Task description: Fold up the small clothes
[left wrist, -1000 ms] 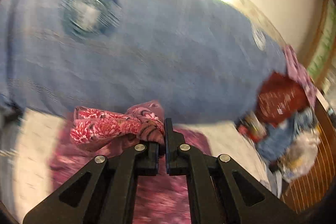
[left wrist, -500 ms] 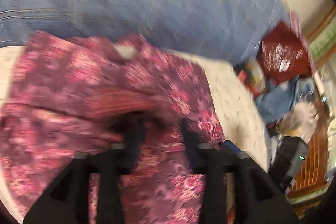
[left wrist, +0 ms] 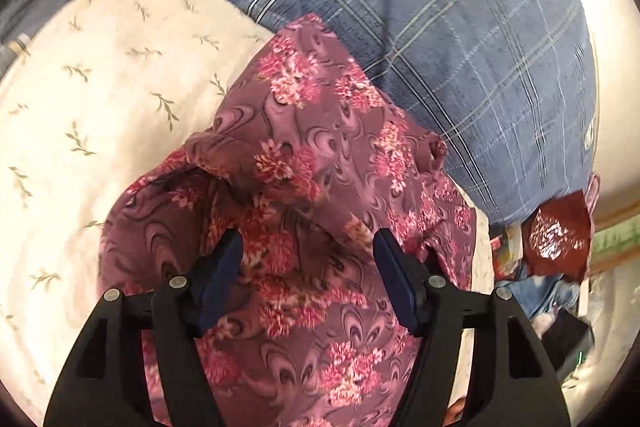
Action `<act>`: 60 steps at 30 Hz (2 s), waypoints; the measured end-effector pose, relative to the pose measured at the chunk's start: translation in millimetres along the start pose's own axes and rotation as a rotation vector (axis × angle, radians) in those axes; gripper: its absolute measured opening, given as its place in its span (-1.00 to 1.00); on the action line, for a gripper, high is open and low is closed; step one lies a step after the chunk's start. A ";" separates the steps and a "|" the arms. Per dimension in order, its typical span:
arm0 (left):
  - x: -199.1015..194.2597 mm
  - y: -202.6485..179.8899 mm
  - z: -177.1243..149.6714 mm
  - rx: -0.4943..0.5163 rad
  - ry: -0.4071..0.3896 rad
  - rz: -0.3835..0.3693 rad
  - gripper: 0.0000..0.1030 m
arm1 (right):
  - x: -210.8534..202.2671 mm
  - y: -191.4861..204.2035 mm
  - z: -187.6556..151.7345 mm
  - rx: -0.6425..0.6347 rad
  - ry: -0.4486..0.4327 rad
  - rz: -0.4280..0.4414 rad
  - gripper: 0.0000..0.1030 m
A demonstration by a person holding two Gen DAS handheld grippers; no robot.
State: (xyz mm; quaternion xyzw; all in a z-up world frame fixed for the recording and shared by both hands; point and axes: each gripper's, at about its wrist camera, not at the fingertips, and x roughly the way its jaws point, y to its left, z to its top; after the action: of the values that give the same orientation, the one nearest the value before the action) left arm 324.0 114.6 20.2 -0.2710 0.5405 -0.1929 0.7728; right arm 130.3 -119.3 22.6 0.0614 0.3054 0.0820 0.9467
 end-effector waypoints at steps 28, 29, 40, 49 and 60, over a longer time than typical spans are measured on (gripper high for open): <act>30.9 -9.2 21.7 -0.016 -0.055 0.023 -0.93 | -11.5 -129.5 -7.4 0.473 -0.035 -0.053 -0.68; 27.4 -6.9 25.6 -0.022 -0.066 0.038 -0.93 | -7.9 -126.6 -1.9 0.442 -0.013 -0.049 -0.92; 17.9 26.8 3.3 -0.044 -0.057 0.056 -0.88 | -10.8 -135.6 20.6 0.341 -0.059 -0.072 -0.95; -39.0 33.2 -14.7 -0.003 -0.094 -0.070 -0.71 | -26.8 -152.0 -2.5 0.459 -0.054 0.015 -0.16; 14.2 6.6 19.4 0.163 -0.074 0.230 -0.29 | -6.2 -152.0 -0.1 0.371 0.077 -0.093 -0.97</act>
State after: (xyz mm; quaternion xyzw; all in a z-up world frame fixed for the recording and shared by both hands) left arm 347.1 115.4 10.9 -0.1504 0.5215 -0.1360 0.8288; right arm 143.2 -269.3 0.7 0.2175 0.3540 -0.0175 0.9094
